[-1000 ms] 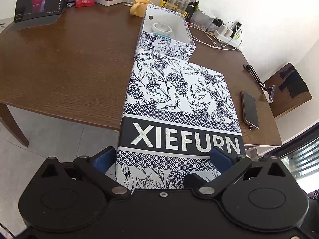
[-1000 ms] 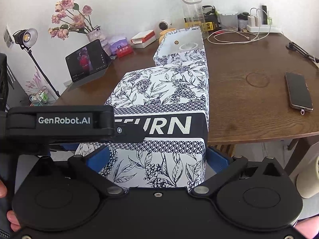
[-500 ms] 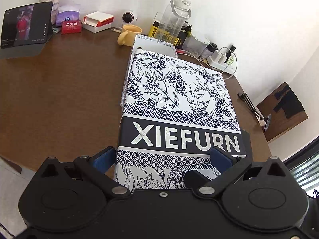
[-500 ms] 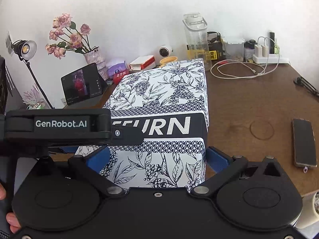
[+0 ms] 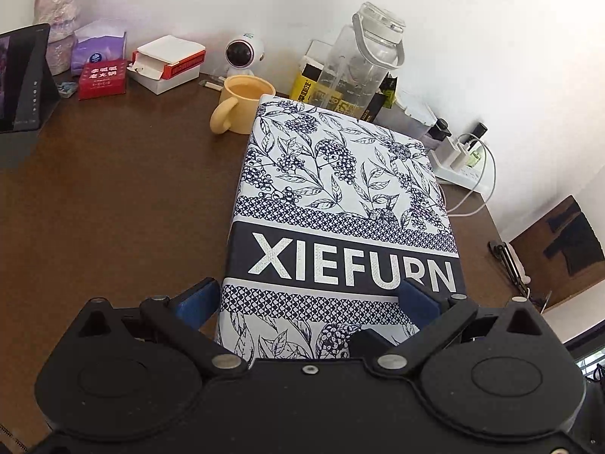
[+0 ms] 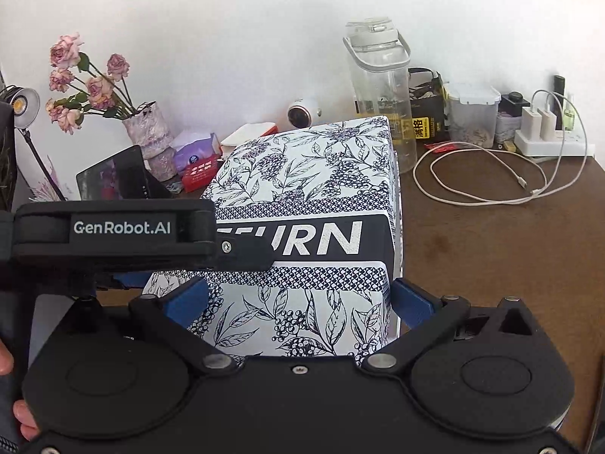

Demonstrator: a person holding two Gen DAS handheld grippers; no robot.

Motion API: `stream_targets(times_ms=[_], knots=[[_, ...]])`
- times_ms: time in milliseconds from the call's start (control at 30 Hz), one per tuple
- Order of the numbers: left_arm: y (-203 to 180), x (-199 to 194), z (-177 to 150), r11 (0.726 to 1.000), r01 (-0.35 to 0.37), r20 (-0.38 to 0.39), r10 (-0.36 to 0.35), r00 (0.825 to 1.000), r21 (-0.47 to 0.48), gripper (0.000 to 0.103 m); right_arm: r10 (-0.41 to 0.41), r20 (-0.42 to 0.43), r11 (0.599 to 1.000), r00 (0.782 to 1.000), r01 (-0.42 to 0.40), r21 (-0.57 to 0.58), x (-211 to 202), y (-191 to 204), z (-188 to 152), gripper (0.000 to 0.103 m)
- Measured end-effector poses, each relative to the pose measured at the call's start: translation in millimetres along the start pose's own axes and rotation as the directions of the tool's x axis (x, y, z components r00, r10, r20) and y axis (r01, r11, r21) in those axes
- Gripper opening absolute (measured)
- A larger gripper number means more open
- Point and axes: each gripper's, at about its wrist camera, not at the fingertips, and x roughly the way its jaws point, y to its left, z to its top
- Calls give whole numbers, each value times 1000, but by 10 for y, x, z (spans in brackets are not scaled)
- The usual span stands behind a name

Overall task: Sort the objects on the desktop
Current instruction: 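Lower the XIEFURN lid onto the storage box rim with both grippers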

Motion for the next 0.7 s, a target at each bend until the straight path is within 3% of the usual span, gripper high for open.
stream_targets(times_ms=[333, 700], knots=[[107, 784, 502, 1000, -12, -65, 13, 998, 10, 101, -5, -36, 999, 999, 7, 40, 676, -324, 272, 103], [153, 1048, 606, 1000, -26, -119, 25, 993, -5, 102, -10, -80, 998, 997, 15, 64, 910, -425, 229, 103]])
